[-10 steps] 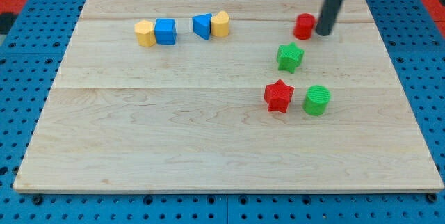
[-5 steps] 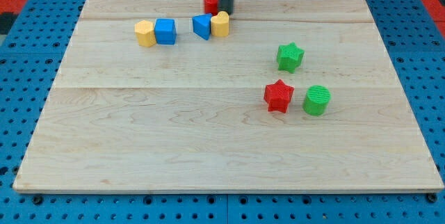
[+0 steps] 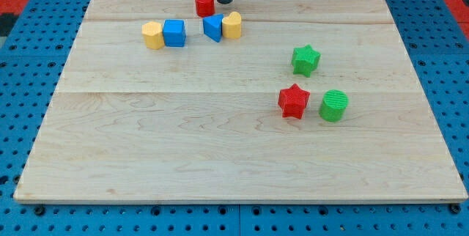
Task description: Move the red circle diagonally to the top right of the blue cube
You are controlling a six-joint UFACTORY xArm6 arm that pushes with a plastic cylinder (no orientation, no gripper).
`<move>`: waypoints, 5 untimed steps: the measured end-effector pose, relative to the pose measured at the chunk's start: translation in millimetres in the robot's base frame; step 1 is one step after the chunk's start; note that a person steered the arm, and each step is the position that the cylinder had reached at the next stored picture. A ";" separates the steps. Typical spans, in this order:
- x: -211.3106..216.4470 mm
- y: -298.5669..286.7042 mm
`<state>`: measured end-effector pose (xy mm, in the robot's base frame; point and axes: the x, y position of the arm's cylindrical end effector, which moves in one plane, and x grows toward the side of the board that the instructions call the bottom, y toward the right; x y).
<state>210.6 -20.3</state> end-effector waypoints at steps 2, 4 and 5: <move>-1.1 0.0; 1.4 -28.9; 1.9 -18.1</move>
